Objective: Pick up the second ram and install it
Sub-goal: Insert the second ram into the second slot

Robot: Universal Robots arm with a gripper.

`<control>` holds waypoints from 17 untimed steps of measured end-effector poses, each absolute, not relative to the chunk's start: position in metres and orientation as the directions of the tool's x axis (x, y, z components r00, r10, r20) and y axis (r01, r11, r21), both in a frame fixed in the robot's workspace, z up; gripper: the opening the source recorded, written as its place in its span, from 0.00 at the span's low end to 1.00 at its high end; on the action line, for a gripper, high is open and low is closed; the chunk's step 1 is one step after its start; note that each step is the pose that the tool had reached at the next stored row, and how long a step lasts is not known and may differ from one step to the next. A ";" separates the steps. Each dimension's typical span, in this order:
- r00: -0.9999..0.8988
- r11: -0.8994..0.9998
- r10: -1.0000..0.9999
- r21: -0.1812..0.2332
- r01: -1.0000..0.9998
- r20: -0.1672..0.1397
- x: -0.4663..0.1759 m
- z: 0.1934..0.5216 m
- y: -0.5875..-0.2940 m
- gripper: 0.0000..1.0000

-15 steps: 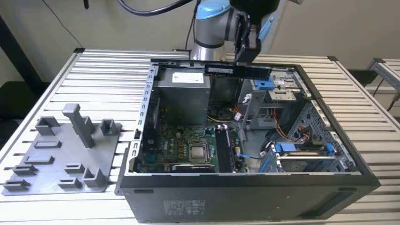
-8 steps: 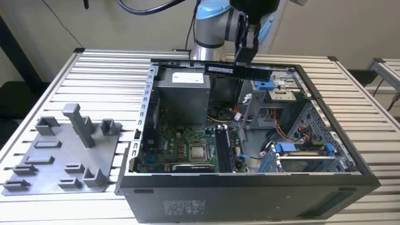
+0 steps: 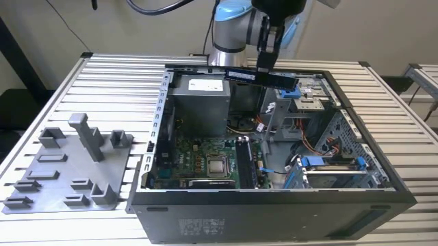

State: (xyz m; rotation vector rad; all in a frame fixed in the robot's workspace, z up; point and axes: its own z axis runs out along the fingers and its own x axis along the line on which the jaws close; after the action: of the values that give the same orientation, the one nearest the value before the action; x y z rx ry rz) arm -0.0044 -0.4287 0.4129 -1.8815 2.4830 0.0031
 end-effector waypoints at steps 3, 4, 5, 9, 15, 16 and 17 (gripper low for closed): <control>-0.303 0.303 -0.953 -0.014 -0.953 -0.022 -0.004 0.413 -0.429 0.14; -0.314 0.314 -0.949 -0.014 -0.949 -0.022 -0.004 0.413 -0.429 0.14; -0.326 0.326 -0.945 -0.014 -0.945 -0.022 -0.004 0.413 -0.429 0.14; -0.370 0.370 -0.929 -0.014 -0.929 -0.022 -0.004 0.413 -0.429 0.14; -0.440 0.440 -0.898 -0.014 -0.898 -0.022 -0.004 0.413 -0.429 0.14; -0.452 0.452 -0.892 -0.014 -0.892 -0.022 -0.004 0.413 -0.429 0.14; -0.463 0.463 -0.886 -0.014 -0.886 -0.022 -0.004 0.413 -0.429 0.14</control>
State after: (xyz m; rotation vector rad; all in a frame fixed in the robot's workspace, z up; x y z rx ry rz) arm -0.0044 -0.4287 0.4125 -1.6142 2.6644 -0.0011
